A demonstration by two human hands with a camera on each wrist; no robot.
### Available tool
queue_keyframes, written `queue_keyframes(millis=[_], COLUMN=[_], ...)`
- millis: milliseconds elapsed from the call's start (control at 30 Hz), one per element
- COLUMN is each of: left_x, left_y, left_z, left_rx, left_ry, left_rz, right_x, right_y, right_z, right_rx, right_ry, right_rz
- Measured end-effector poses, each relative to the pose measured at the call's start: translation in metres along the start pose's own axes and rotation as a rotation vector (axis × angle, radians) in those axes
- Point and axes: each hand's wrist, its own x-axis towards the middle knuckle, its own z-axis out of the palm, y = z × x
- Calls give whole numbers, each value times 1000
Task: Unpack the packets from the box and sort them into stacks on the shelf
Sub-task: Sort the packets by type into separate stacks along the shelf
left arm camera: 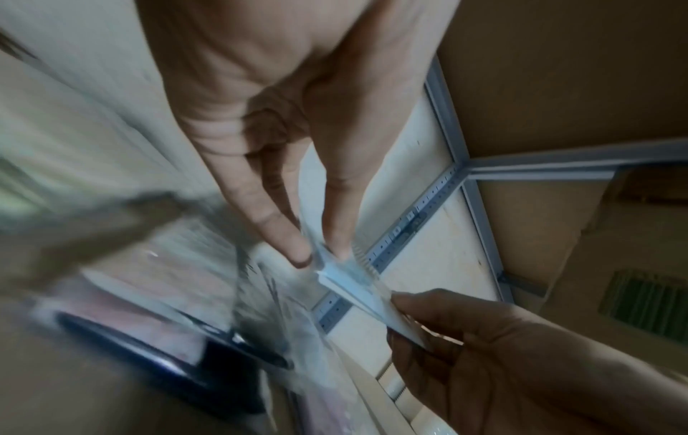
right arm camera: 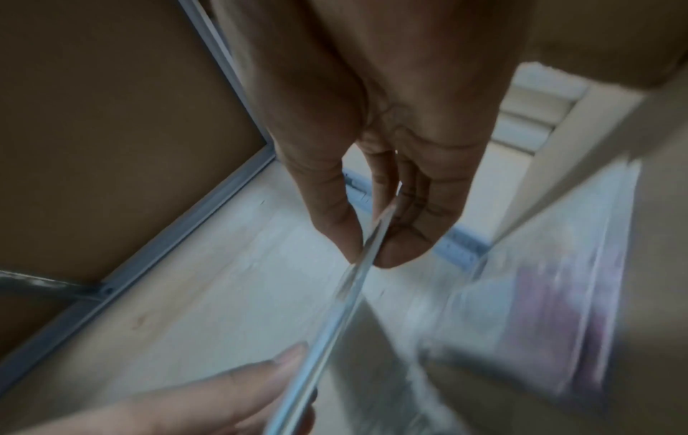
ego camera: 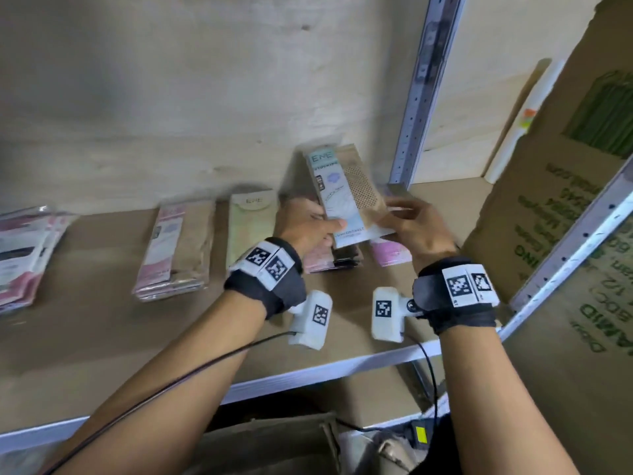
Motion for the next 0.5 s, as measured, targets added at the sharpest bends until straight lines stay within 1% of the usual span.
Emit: queue_keyframes(millis=[67, 200, 333, 500], left_x=[12, 31, 40, 42], left_y=[5, 9, 10, 12], left_z=[24, 56, 76, 87], left_rx=[40, 201, 301, 430], left_ry=[-52, -120, -138, -129], left_rz=[-28, -92, -112, -134], right_x=[12, 23, 25, 24], right_y=[7, 19, 23, 21], right_z=[-23, -53, -59, -54], right_rx=[-141, -298, -407, -485], right_ry=[70, 92, 54, 29], right_rz=[20, 72, 112, 163])
